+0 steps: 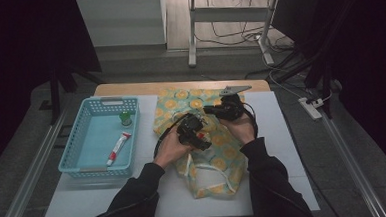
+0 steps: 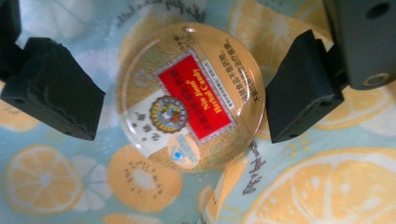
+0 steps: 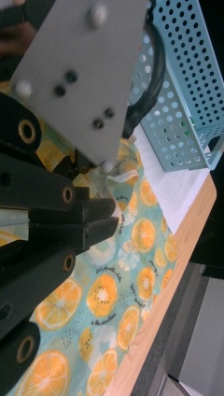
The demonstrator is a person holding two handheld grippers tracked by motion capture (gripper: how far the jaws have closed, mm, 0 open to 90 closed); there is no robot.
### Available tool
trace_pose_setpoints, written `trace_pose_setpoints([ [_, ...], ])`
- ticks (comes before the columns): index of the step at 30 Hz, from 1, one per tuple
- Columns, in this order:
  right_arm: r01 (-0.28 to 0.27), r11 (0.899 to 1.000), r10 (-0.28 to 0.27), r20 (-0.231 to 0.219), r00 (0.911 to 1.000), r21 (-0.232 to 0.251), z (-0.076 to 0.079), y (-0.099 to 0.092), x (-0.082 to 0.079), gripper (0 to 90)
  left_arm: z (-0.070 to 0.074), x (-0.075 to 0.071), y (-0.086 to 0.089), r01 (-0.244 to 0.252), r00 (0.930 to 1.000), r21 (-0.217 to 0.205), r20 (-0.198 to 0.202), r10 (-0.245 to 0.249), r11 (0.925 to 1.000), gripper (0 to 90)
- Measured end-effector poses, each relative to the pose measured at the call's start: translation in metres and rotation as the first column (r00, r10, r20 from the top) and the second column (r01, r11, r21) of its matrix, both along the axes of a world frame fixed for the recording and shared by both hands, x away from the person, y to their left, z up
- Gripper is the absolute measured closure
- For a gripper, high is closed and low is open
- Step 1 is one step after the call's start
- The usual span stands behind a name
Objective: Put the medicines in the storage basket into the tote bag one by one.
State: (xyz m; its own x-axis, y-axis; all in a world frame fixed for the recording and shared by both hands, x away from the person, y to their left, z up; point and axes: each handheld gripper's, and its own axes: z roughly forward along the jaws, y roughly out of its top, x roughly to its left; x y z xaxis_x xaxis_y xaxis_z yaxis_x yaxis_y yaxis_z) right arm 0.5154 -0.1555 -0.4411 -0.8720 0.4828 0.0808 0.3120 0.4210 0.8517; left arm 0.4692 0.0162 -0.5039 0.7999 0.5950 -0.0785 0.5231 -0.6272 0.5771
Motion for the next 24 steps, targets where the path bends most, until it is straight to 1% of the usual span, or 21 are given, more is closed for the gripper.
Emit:
trace_pose_setpoints([
  [3,-0.001,1.000,0.001,0.001,1.0000,0.004,0.002,0.000,-0.001,90.0,0.007,-0.005,0.003,0.006,1.0000,-0.024,-0.002,-0.006,0.9997,7.7],
  [5,-0.005,1.000,0.005,0.003,1.0000,0.008,0.002,0.000,-0.002,90.0,0.012,-0.009,0.007,0.013,0.9998,-0.052,-0.012,-0.014,0.9986,6.1],
  [7,-0.006,1.000,0.006,0.003,1.0000,0.007,0.003,0.001,-0.003,90.0,0.016,-0.013,0.013,0.013,0.9995,-0.091,-0.028,-0.016,0.9958,5.3],
  [9,-0.013,1.000,0.013,0.002,0.9999,0.006,0.003,0.002,-0.004,90.0,0.020,-0.018,0.018,0.016,0.9993,-0.116,-0.030,-0.020,0.9931,4.1],
  [10,-0.017,1.000,0.017,0.003,0.9998,0.002,0.003,0.003,-0.004,90.0,0.021,-0.020,0.020,0.023,0.9992,-0.132,-0.029,-0.027,0.9909,4.0],
  [12,-0.021,1.000,0.021,0.006,0.9998,0.002,0.003,0.004,-0.004,90.0,0.023,-0.024,0.026,0.040,0.9981,-0.159,-0.040,-0.047,0.9864,2.6],
  [15,-0.021,1.000,0.021,0.005,0.9998,0.000,0.004,0.004,-0.005,90.0,0.027,-0.029,0.034,0.035,0.9986,-0.182,-0.034,-0.042,0.9827,1.2],
  [18,-0.020,1.000,0.020,0.007,0.9998,0.001,0.005,0.003,-0.006,90.0,0.032,-0.034,0.041,0.042,0.9986,-0.199,-0.022,-0.048,0.9791,0.9],
  [21,-0.019,1.000,0.019,0.007,0.9998,0.003,0.005,0.002,-0.006,90.0,0.037,-0.038,0.050,0.051,0.9980,-0.224,-0.024,-0.058,0.9731,1.0],
  [24,-0.021,1.000,0.021,0.007,0.9998,0.002,0.004,0.003,-0.006,90.0,0.041,-0.041,0.057,0.063,0.9964,-0.246,-0.039,-0.075,0.9672,1.0],
])
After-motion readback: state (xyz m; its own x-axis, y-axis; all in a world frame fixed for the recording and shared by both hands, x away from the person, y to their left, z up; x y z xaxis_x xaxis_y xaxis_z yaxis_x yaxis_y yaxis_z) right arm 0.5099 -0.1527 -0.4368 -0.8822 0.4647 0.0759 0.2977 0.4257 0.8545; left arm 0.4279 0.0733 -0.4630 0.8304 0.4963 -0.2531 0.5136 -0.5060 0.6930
